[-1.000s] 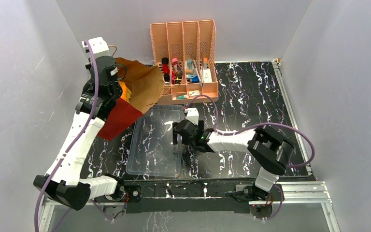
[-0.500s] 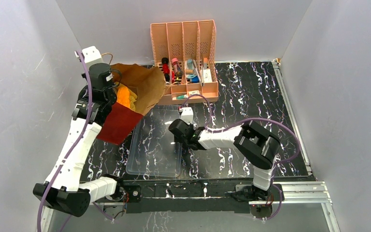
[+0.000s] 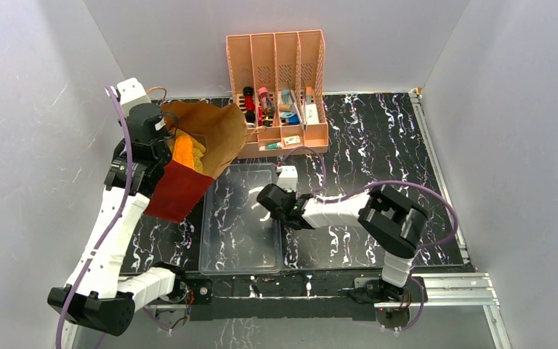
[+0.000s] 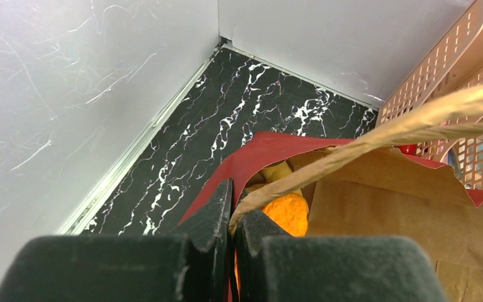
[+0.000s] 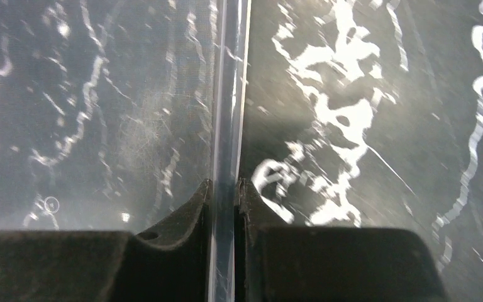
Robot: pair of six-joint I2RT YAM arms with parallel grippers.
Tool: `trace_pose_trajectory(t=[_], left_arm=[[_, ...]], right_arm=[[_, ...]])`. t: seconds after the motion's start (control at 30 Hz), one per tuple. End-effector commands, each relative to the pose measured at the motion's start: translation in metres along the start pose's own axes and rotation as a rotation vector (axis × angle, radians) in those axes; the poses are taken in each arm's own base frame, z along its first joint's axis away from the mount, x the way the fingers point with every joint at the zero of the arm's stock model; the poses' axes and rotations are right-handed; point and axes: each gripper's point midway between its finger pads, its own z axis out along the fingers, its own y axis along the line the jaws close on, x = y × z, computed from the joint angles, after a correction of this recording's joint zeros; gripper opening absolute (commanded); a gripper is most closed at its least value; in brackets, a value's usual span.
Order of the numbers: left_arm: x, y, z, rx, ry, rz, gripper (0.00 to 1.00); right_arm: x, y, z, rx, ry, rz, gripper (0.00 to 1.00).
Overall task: Take the fake bread out of the paper bag
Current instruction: Pick up the container from the center of the board.
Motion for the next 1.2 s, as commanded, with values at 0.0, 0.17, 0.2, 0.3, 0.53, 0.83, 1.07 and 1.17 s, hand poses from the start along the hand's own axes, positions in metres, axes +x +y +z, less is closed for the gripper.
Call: trace_pose_trajectory(t=[0.0, 0.17, 0.2, 0.3, 0.53, 0.83, 1.07, 1.17], left_arm=[[-0.025, 0.008, -0.013, 0.016, -0.081, -0.106, 0.00], [-0.026, 0.013, -0.019, 0.016, -0.088, -0.122, 0.00], [-0.026, 0.014, -0.021, 0.015, -0.089, -0.128, 0.00], [-0.026, 0.018, -0.025, 0.016, -0.088, -0.138, 0.00], [-0.026, 0.025, -0.034, 0.020, -0.091, -0.156, 0.00], [-0.019, 0.028, -0.039, 0.026, -0.077, -0.173, 0.00], [-0.013, 0.025, -0.040, 0.045, -0.057, -0.186, 0.00], [-0.012, 0.024, -0.041, 0.050, -0.052, -0.188, 0.00]], right_arm=[[0.028, -0.056, -0.026, 0.129, 0.086, -0.081, 0.00], [-0.010, -0.053, -0.058, 0.083, -0.010, 0.008, 0.00], [-0.019, -0.053, -0.065, 0.077, -0.032, 0.019, 0.00], [-0.041, -0.059, -0.083, 0.095, -0.086, 0.034, 0.00], [-0.077, -0.084, -0.117, 0.173, -0.201, 0.067, 0.00], [-0.119, -0.110, -0.162, 0.220, -0.327, 0.136, 0.00], [-0.147, -0.148, -0.187, 0.262, -0.395, 0.233, 0.00], [-0.163, -0.163, -0.200, 0.271, -0.436, 0.278, 0.00]])
